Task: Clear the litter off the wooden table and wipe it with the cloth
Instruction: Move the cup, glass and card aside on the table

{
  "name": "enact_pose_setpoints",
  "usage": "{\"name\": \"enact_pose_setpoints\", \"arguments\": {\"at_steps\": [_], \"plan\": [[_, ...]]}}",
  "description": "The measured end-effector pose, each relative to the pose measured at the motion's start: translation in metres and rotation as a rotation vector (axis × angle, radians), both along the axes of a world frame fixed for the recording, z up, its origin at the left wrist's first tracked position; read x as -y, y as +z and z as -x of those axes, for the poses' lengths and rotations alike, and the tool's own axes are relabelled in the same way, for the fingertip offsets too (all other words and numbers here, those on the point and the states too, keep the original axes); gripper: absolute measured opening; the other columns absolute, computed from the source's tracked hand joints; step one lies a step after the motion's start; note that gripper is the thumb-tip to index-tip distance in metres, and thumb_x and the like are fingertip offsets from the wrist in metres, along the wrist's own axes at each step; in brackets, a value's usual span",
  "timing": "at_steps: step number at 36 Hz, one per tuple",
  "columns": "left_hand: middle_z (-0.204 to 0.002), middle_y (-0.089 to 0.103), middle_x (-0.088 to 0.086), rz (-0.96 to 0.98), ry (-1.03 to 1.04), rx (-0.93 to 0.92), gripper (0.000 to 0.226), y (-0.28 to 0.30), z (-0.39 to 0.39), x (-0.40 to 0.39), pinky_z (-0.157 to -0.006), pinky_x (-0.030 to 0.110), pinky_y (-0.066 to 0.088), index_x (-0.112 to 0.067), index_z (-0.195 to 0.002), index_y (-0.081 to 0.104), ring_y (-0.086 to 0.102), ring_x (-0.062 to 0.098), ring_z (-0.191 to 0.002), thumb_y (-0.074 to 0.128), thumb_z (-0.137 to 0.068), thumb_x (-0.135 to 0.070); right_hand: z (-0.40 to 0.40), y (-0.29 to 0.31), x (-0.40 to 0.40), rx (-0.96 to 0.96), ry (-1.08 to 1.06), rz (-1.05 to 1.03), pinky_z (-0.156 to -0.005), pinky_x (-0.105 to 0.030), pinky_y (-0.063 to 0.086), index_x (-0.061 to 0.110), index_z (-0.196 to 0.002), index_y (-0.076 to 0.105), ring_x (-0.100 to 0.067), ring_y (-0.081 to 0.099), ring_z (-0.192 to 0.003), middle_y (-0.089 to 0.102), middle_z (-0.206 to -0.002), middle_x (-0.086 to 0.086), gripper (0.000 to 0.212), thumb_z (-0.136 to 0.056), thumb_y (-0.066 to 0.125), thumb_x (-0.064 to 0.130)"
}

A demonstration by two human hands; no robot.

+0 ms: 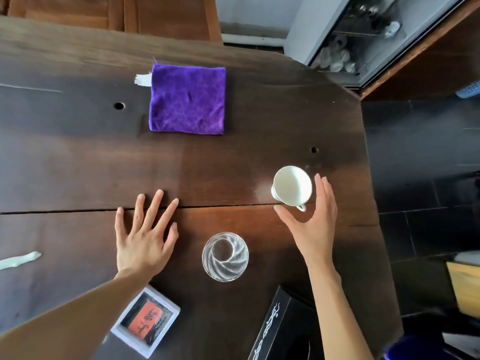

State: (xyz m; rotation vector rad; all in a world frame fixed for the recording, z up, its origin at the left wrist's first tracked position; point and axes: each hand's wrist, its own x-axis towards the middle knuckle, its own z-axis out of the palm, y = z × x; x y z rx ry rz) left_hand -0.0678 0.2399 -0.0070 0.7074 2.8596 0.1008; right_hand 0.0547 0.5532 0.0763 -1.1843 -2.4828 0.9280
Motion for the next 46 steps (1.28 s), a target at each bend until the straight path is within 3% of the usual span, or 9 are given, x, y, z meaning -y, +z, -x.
{"name": "enact_pose_setpoints", "arguments": {"at_steps": [3, 7, 9, 14, 17, 23, 32, 37, 46], "plan": [[-0.17, 0.021, -0.007, 0.001, 0.005, -0.01, 0.059, 0.001, 0.001, 0.0, -0.125, 0.06, 0.006, -0.043, -0.159, 0.029, 0.014, 0.026, -0.158, 0.028, -0.1, -0.05, 0.007, -0.007, -0.008, -0.01, 0.022, 0.025, -0.113, -0.039, 0.036, 0.036, -0.157, 0.029, -0.015, 0.028, -0.149, 0.029, -0.164, 0.008, 0.11, -0.065, 0.085, 0.06], [-0.169, 0.025, -0.006, -0.003, 0.008, -0.018, 0.058, 0.002, 0.0, -0.001, -0.124, 0.06, 0.008, -0.042, -0.157, 0.034, 0.018, 0.027, -0.157, 0.029, -0.099, -0.046, 0.01, -0.014, -0.014, -0.006, 0.055, 0.097, -0.097, -0.003, 0.031, 0.035, -0.157, 0.028, -0.012, 0.03, -0.148, 0.031, -0.163, 0.011, 0.115, -0.062, 0.088, 0.054], [-0.168, 0.026, -0.006, -0.006, 0.013, -0.02, 0.058, 0.001, 0.0, -0.002, -0.124, 0.06, 0.009, -0.041, -0.157, 0.036, 0.02, 0.027, -0.156, 0.03, -0.099, -0.044, 0.011, -0.018, -0.017, -0.032, 0.052, 0.158, -0.09, 0.003, 0.032, 0.036, -0.157, 0.027, -0.01, 0.031, -0.147, 0.032, -0.162, 0.012, 0.116, -0.062, 0.092, 0.047], [-0.168, 0.028, -0.005, -0.003, 0.016, -0.032, 0.059, 0.0, 0.001, -0.001, -0.123, 0.061, 0.01, -0.04, -0.156, 0.037, 0.022, 0.028, -0.156, 0.03, -0.098, -0.044, 0.016, -0.028, -0.019, -0.095, 0.024, 0.264, -0.091, 0.0, 0.038, 0.037, -0.157, 0.027, -0.003, 0.034, -0.143, 0.033, -0.159, 0.019, 0.116, -0.063, 0.094, 0.041], [-0.168, 0.027, -0.005, 0.008, 0.011, -0.035, 0.059, 0.0, 0.001, -0.001, -0.123, 0.061, 0.01, -0.04, -0.156, 0.037, 0.021, 0.028, -0.156, 0.03, -0.098, -0.043, 0.022, -0.032, -0.016, -0.108, 0.005, 0.235, -0.105, -0.017, 0.039, 0.034, -0.156, 0.03, 0.0, 0.037, -0.139, 0.037, -0.156, 0.02, 0.113, -0.063, 0.094, 0.041], [-0.167, 0.031, -0.005, 0.014, 0.025, -0.037, 0.059, 0.001, 0.001, -0.002, -0.123, 0.059, 0.008, -0.039, -0.155, 0.041, 0.024, 0.028, -0.155, 0.031, -0.096, -0.04, 0.031, -0.034, -0.009, -0.185, -0.085, 0.232, -0.1, -0.026, 0.052, 0.034, -0.139, 0.045, -0.004, 0.053, -0.12, 0.052, -0.131, 0.021, 0.094, -0.061, 0.098, 0.029], [-0.165, 0.034, -0.004, 0.015, 0.029, -0.031, 0.06, 0.003, 0.002, -0.004, -0.121, 0.061, 0.013, -0.039, -0.154, 0.043, 0.027, 0.029, -0.153, 0.033, -0.094, -0.039, 0.033, -0.03, -0.046, -0.179, -0.073, 0.273, -0.083, -0.004, 0.046, 0.045, -0.135, 0.042, 0.011, 0.049, -0.118, 0.048, -0.125, 0.032, 0.09, -0.065, 0.096, 0.027], [-0.165, 0.035, -0.004, 0.028, 0.029, -0.029, 0.06, 0.004, 0.002, -0.003, -0.121, 0.061, 0.014, -0.038, -0.153, 0.044, 0.03, 0.03, -0.152, 0.033, -0.094, -0.039, 0.039, -0.024, -0.081, -0.165, -0.024, 0.276, -0.082, -0.002, 0.045, 0.04, -0.143, 0.04, 0.016, 0.044, -0.119, 0.044, -0.126, 0.036, 0.094, -0.068, 0.095, 0.025], [-0.162, 0.04, -0.001, 0.001, 0.03, -0.053, 0.059, 0.006, 0.001, -0.004, -0.118, 0.063, 0.017, -0.035, -0.149, 0.05, 0.035, 0.032, -0.149, 0.035, -0.092, -0.037, 0.067, -0.014, -0.14, -0.124, 0.137, 0.239, -0.099, -0.026, 0.048, 0.034, -0.142, 0.041, -0.008, 0.046, -0.127, 0.045, -0.141, 0.013, 0.091, -0.069, 0.094, 0.02]]}}
